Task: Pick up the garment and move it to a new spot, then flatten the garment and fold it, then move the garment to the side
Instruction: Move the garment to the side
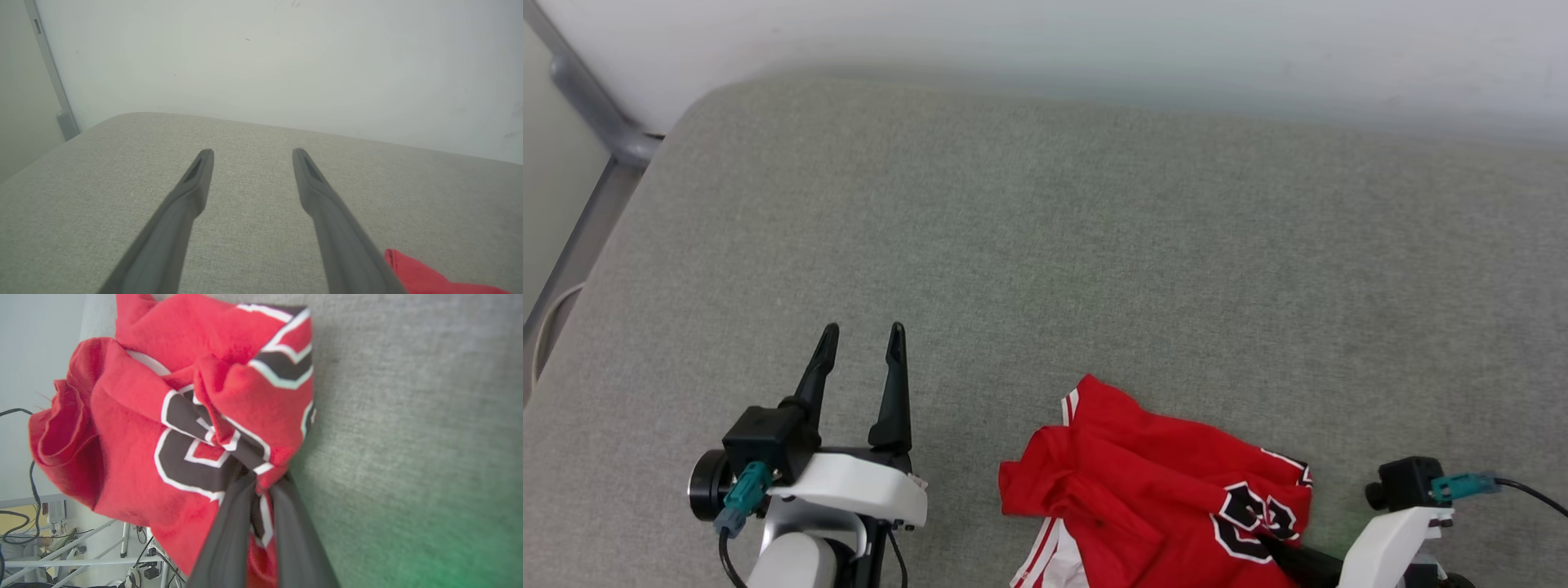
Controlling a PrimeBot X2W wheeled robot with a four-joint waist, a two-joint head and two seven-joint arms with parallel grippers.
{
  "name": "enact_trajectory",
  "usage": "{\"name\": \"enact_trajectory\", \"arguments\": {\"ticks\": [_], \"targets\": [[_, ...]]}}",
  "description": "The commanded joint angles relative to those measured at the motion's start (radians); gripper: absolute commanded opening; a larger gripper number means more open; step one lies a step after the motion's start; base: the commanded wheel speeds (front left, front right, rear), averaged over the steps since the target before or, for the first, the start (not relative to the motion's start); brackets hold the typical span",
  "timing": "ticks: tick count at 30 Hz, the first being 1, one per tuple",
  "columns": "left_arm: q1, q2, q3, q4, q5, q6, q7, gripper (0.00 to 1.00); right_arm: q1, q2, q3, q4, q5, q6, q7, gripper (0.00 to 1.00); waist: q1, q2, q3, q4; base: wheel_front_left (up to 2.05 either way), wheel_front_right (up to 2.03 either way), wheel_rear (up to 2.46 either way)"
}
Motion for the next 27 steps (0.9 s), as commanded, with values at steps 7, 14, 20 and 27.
{"name": "enact_trajectory", "arguments": {"ticks": [7,14,20,27], "targets": [[0.052,0.009,0.021,-0.003,0.026,-0.012,-0.005,1.0,-0.029,-0.066,0.016,-0.067,-0.058,-0.002,0.006,0.0,-0.0001,0.0,-0.09,-0.096,0.0,0.0,0.0],[0.08,0.007,0.025,-0.034,0.033,-0.012,-0.003,1.0,-0.048,-0.151,-0.007,-0.155,-0.113,-0.002,0.07,0.0,-0.0001,0.0,-0.107,-0.262,0.0,0.0,0.0],[0.055,0.014,0.016,-0.059,0.045,-0.018,-0.003,1.0,-0.098,-0.193,-0.024,-0.19,-0.127,-0.002,0.082,0.0,-0.0001,0.0,-0.069,-0.411,0.0,0.0,0.0],[-0.009,0.03,0.001,-0.09,0.061,-0.026,0.01,1.0,-0.225,-0.21,-0.013,-0.146,-0.153,-0.002,0.007,0.0,-0.0001,0.0,0.034,-0.51,0.0,0.0,0.0]]}}
